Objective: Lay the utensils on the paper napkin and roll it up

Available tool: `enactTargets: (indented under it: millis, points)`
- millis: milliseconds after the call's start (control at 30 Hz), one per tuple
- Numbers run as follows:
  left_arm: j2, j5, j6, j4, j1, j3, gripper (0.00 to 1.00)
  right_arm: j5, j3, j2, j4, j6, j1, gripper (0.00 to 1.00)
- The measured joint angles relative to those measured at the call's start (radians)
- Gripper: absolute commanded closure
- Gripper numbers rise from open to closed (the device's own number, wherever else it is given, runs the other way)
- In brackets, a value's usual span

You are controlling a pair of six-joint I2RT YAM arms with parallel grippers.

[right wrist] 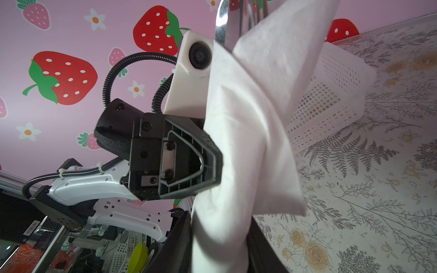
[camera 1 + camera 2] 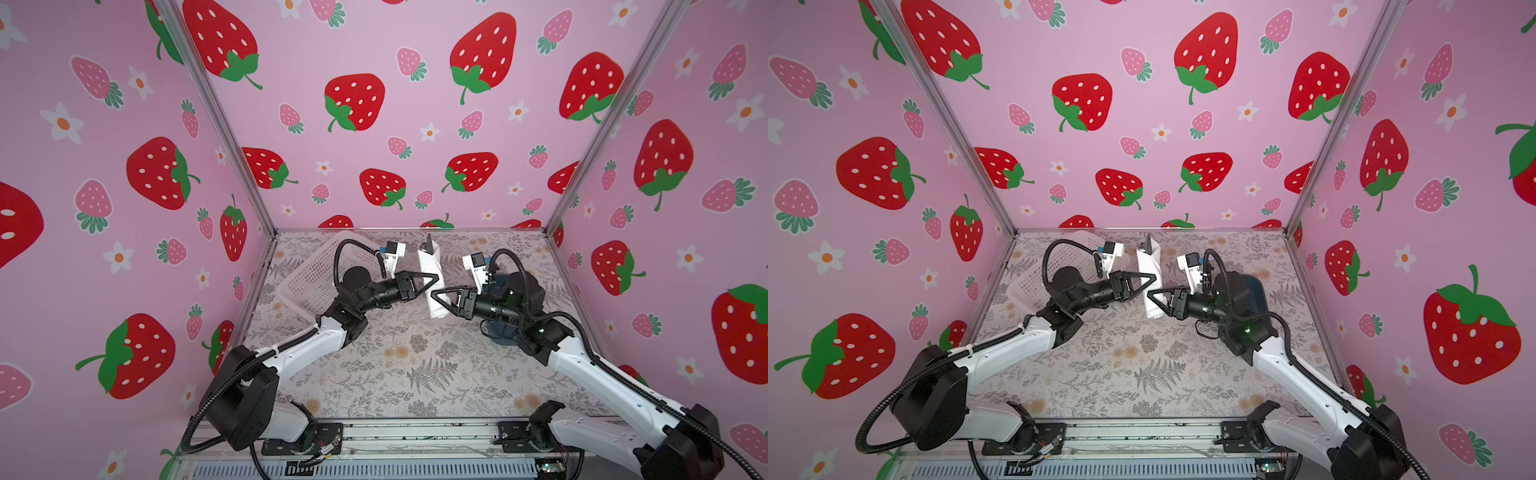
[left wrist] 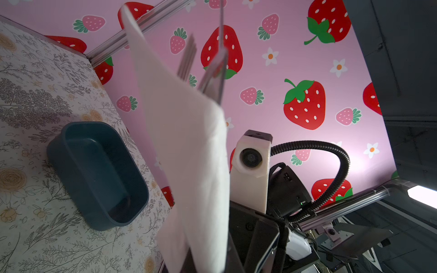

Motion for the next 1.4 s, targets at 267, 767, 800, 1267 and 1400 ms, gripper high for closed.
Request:
enactTargets:
  millis: [267, 767, 800, 1267, 1400]
  points:
    - [0.000, 0.002, -0.003, 0.021, 0.000, 0.000, 0.98, -0.025, -0.006, 0.000, 0.039, 0.028, -0.005, 0.63]
    - [0.000, 0.003, -0.010, 0.037, 0.003, 0.000, 0.98, -0.065, -0.014, 0.033, 0.111, 0.080, -0.008, 0.73]
    - [0.000, 0.003, -0.010, 0.036, 0.003, 0.000, 0.98, -0.065, -0.014, 0.033, 0.111, 0.081, -0.009, 0.73]
    - [0.000, 0.004, 0.010, 0.026, 0.003, 0.000, 0.98, -0.053, -0.036, 0.026, 0.143, 0.111, -0.009, 0.68]
    - [0.001, 0.003, 0.010, 0.024, 0.003, 0.000, 0.98, -0.053, -0.042, 0.021, 0.166, 0.120, -0.008, 0.61]
